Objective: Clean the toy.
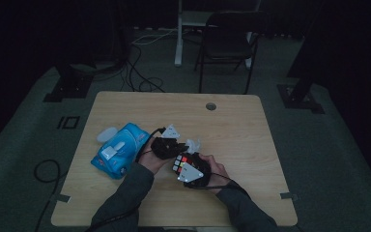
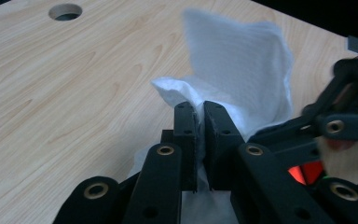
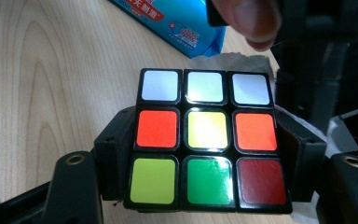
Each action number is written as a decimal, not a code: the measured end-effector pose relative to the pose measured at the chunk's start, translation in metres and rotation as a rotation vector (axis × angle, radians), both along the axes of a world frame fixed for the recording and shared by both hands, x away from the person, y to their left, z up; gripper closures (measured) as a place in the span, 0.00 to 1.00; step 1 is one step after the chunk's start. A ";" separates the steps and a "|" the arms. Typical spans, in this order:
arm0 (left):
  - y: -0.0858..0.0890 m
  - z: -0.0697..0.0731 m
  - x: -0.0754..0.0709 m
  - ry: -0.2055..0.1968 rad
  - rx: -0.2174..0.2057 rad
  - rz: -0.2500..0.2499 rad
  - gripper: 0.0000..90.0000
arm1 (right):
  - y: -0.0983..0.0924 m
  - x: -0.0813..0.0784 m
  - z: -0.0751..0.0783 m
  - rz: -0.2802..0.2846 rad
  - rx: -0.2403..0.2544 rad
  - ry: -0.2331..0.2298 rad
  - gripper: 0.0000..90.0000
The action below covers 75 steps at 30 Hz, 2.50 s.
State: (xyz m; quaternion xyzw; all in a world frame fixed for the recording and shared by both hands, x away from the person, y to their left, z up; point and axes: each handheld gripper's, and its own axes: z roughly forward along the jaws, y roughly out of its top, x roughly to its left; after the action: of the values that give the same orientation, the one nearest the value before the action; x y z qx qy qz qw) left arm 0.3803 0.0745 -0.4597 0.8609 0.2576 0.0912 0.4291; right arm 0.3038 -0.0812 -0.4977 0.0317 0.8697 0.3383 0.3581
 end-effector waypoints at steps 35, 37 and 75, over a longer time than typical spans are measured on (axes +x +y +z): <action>0.007 -0.004 0.001 0.034 0.012 -0.016 0.95 | 0.001 -0.003 -0.002 0.004 -0.042 -0.043 0.37; 0.011 -0.002 -0.003 0.026 0.014 -0.016 0.95 | 0.001 -0.005 -0.003 0.009 -0.036 -0.047 0.37; 0.003 -0.001 0.000 0.042 0.005 -0.070 0.95 | 0.009 -0.011 -0.003 0.028 -0.073 -0.091 0.37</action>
State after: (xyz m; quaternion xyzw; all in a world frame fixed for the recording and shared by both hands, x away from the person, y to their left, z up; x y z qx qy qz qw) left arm 0.3808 0.0777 -0.4602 0.8722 0.2359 0.0589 0.4245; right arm 0.2931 -0.0725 -0.5010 -0.0090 0.8646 0.3122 0.3936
